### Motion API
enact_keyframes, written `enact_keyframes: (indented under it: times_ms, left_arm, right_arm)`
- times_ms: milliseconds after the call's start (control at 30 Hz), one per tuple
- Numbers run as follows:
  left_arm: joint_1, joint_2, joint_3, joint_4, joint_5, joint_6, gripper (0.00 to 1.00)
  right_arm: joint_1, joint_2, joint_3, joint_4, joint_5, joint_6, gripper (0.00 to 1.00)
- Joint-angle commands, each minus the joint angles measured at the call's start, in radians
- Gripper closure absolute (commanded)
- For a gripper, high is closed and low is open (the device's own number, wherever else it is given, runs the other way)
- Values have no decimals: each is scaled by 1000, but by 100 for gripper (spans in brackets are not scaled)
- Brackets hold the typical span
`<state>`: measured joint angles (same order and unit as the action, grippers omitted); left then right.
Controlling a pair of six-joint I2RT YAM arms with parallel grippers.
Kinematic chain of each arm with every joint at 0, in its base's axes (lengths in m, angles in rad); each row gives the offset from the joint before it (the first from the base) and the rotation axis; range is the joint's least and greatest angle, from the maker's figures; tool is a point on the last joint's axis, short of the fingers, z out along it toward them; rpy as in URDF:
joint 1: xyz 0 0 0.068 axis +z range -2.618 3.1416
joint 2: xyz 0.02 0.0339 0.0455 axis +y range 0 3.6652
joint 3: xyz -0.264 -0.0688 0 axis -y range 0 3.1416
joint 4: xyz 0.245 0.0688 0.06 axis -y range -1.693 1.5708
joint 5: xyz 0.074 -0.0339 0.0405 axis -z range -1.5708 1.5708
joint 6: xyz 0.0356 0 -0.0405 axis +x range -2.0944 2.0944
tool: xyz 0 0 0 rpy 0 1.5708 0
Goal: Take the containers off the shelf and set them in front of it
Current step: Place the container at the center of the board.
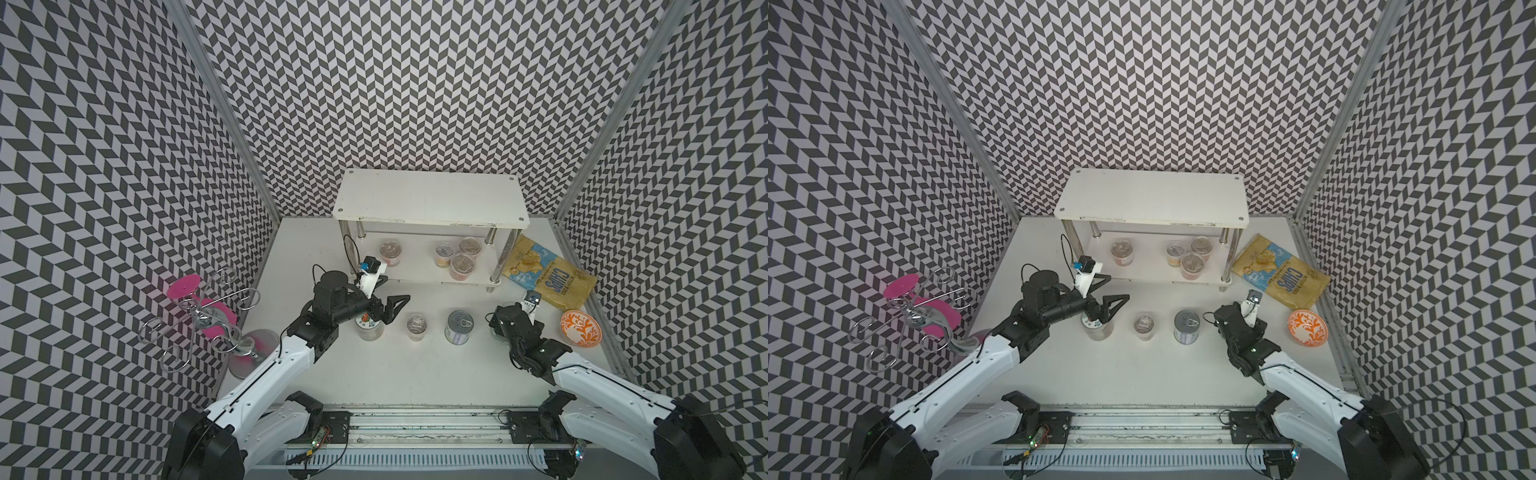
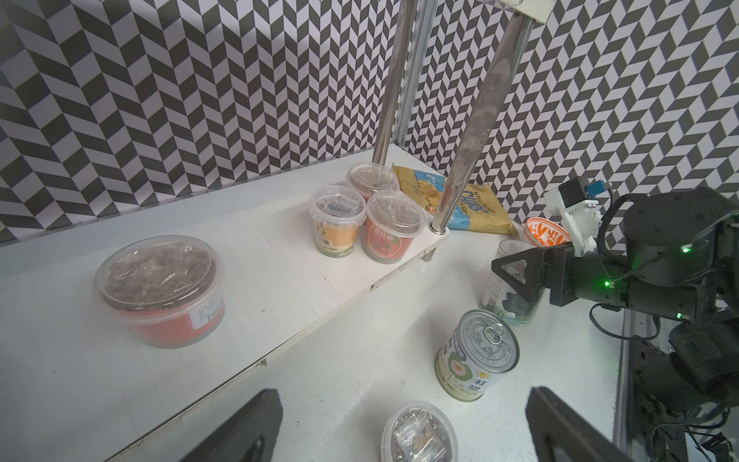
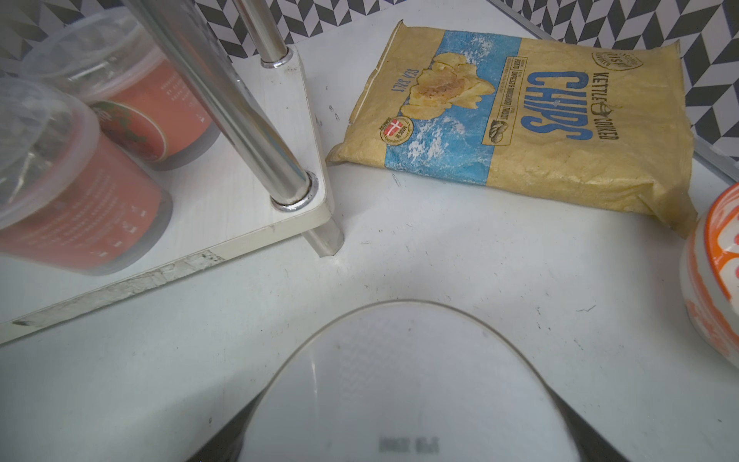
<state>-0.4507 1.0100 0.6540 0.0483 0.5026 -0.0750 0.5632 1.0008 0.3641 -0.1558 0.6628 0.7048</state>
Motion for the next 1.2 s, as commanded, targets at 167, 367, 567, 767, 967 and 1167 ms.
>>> enact_keyframes:
  times_ms: [167, 367, 567, 767, 967, 1167]
  left_arm:
    - [13, 9, 2, 27, 24, 16, 0]
    - [16, 19, 10, 22, 25, 20, 0]
    - [20, 21, 18, 9, 19, 19, 0]
    - [18, 42, 14, 7, -75, -51, 0]
    - [-3, 98, 27, 31, -307, -160, 0]
    - [-55, 226, 105, 84, -477, -161, 0]
  right_arm:
    - [29, -17, 25, 16, 22, 5, 0]
    - [38, -34, 46, -11, 30, 0, 0]
    - [39, -101, 98, -68, 65, -7, 0]
    - [40, -155, 187, -82, 68, -214, 1]
    - [45, -240, 197, -7, -85, -459, 0]
    - [44, -342, 156, 85, -288, -602, 0]
